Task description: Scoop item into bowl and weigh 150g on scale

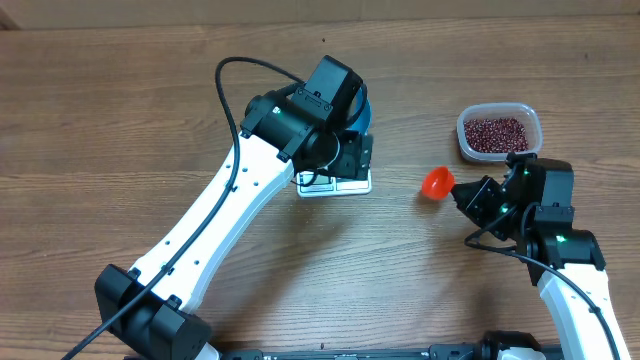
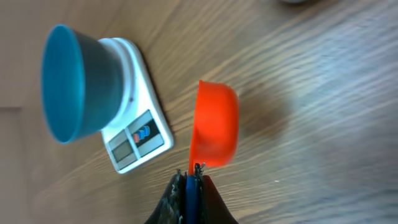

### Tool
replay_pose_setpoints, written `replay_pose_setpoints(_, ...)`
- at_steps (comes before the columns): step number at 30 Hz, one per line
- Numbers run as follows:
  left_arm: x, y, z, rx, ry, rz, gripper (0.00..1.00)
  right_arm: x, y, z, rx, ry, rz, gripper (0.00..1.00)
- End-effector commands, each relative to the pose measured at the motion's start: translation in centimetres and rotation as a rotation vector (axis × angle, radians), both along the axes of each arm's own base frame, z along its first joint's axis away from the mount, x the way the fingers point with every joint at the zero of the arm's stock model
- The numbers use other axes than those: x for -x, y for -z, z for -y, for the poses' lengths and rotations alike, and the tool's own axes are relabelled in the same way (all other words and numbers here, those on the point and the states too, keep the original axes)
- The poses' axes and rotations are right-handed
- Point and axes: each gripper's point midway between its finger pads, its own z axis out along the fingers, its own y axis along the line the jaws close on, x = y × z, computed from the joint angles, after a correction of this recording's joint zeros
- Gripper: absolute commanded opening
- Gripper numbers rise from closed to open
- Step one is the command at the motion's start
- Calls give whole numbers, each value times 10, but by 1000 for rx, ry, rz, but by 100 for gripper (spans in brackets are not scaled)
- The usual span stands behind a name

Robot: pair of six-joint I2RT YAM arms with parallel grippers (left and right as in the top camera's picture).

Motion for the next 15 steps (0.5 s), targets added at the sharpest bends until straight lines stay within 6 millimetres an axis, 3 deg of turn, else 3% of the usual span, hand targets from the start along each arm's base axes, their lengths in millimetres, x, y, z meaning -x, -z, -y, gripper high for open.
replay_pose_setpoints(1, -7, -11, -3, -43, 168, 102, 52, -8, -16, 14, 72, 34, 35, 4)
replay_pose_setpoints(5, -10, -11, -5, -59, 159, 118, 5, -7, -26, 15, 89, 21, 32, 4)
replay_pose_setpoints(12, -19, 0, -14, -156, 178, 176, 4, -4, -36, 16, 110, 7, 22, 4)
replay_pose_setpoints(15, -19, 20, -17, -212, 208, 182, 4, -4, -36, 16, 110, 7, 22, 4)
